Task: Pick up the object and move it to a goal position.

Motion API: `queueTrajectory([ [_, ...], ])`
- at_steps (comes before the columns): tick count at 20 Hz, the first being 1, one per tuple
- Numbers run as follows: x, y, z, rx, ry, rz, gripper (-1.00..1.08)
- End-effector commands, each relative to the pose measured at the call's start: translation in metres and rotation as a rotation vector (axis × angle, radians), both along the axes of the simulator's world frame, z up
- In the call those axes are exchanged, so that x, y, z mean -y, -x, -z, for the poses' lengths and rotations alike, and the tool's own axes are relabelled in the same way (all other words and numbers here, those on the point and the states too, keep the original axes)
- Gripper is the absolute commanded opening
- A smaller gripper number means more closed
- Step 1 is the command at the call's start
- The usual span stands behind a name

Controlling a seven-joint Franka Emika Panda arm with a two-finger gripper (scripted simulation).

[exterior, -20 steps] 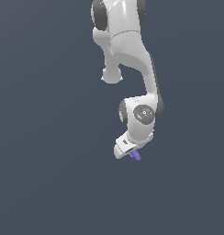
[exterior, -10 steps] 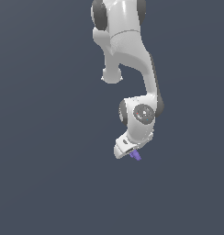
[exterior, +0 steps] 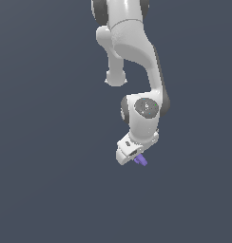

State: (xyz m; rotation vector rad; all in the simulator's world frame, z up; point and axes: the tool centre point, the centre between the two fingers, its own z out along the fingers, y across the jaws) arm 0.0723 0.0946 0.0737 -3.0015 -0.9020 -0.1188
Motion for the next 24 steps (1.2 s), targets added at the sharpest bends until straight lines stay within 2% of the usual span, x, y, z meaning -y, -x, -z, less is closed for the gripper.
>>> queueTrajectory([
  [1,0.004,-0.007,-0.019,0.033,-0.01,-0.028,-1.0],
  [12,0.025,-0.033,-0.125,0.212,-0.071,-0.187,-1.0],
  [24,0.047,-0.043,-0.226,0.378,-0.133,-0.337,-1.0],
])
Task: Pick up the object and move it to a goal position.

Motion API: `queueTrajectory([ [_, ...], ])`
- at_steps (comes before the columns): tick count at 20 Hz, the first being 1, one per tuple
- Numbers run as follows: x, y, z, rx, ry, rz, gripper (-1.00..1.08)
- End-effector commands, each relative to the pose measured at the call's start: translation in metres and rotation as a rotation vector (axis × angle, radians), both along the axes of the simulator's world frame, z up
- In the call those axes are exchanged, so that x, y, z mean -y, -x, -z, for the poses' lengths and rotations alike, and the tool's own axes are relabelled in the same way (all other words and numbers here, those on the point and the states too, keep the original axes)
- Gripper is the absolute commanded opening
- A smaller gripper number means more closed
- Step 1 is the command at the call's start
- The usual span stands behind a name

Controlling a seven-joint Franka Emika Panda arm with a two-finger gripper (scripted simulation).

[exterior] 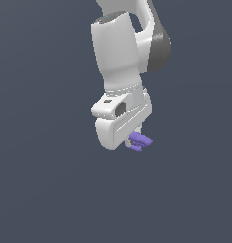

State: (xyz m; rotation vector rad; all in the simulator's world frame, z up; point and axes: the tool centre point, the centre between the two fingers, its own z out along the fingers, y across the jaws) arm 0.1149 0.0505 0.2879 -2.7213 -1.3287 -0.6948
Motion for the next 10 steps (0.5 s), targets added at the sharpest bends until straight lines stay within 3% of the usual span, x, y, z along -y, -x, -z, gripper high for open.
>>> queueTrajectory([
  [1,0.005,-0.001,-0.02,0.033,-0.012,-0.03,-1.0],
  [10,0.022,0.0,-0.085,0.14,-0.056,-0.129,-1.0],
])
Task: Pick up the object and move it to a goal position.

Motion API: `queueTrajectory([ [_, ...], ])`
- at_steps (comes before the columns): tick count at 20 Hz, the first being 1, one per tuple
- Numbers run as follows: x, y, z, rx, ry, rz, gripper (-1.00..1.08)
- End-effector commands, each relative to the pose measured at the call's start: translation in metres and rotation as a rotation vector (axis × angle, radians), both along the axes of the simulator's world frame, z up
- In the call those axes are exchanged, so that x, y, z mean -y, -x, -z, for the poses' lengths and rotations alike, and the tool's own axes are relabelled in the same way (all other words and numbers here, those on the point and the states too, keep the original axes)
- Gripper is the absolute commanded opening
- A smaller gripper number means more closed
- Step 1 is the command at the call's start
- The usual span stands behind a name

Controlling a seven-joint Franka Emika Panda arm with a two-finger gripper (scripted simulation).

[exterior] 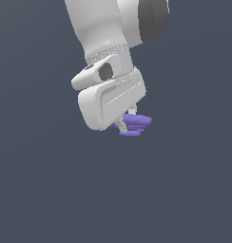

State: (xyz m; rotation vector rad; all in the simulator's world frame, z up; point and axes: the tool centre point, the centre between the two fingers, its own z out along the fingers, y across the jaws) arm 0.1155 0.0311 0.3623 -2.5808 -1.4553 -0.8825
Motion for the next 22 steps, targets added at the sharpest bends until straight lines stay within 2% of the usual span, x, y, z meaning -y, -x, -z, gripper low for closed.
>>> queueTrajectory([
  [1,0.005,0.001,-0.018,0.031,-0.012,-0.028,-1.0],
  [13,0.033,0.009,-0.099,0.164,-0.072,-0.154,-1.0],
  [22,0.049,0.015,-0.134,0.221,-0.1,-0.209,-1.0],
])
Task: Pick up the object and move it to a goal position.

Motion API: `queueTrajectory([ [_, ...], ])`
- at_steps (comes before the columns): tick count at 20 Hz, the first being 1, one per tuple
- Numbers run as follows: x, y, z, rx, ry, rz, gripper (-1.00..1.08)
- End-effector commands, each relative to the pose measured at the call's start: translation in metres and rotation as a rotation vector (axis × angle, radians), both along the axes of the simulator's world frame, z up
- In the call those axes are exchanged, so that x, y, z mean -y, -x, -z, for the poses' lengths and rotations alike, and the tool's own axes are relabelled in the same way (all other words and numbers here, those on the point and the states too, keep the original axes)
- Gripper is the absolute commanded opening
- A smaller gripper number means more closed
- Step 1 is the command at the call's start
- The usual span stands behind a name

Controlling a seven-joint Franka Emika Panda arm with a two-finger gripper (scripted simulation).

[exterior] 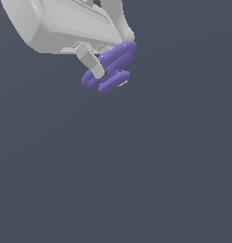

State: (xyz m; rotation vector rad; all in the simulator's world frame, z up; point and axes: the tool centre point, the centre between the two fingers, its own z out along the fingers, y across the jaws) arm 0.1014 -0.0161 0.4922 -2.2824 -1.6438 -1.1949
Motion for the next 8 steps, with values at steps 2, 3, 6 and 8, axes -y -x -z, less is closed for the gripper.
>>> queueTrajectory([
  [2,0.0036,0.0015,-0.008,0.013,-0.007,-0.014,-1.0],
  [3,0.0042,0.0017,-0.0092,0.015,-0.008,-0.016,-1.0],
  [6,0.0051,0.0018,-0.01,0.015,-0.009,-0.017,-1.0],
  [8,0.0049,0.0018,-0.0096,0.014,-0.009,-0.016,-1.0],
])
